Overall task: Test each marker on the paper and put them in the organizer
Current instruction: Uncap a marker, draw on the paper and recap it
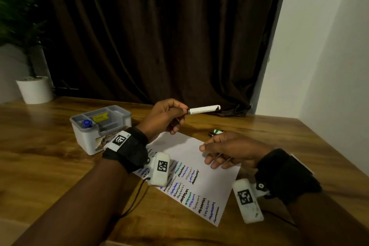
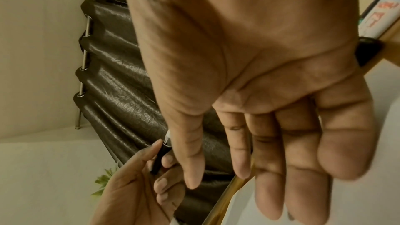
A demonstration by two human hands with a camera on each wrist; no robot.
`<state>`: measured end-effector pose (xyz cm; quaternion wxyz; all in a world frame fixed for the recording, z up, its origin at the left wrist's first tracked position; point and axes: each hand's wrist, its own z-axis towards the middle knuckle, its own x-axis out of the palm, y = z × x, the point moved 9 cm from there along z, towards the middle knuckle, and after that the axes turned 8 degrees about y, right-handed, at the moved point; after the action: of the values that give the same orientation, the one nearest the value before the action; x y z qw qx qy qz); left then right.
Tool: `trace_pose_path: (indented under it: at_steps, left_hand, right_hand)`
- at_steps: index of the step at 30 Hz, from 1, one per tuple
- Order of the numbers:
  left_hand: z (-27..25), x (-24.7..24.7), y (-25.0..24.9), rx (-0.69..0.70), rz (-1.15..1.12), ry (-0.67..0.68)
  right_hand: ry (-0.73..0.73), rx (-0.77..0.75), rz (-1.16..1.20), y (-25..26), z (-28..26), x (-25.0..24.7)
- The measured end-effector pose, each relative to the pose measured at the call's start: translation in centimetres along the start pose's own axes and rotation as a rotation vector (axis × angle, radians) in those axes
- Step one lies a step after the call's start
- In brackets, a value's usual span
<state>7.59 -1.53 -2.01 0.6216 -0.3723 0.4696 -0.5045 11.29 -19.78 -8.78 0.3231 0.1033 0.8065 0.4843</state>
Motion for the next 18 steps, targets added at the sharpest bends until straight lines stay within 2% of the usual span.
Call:
trace_pose_path:
  at_steps: [6,11,15,18]
  left_hand:
    - [-4.3,-6.0,-4.1,0.082,0.134,-0.193]
    - [-10.2,-16.0,-9.2,0.125,0.211,-0.421]
    - [-13.8,-22.7,-11.7,0.090,0.349,-0.556]
    - [-14.5,-24.8,-11.5,-0.010,0.513,-0.594]
  right_hand:
    - [0.012,-0.002,0.012,-0.1,0.1,0.0]
    - [0.021,-0.010,0.013,-0.3,0.3,0.1]
    - [0.030,-0.008,-0.002,-0.6,0.2,0.1]
    - [0.030,-0.011,-0.008,-0.5,0.1,0.1]
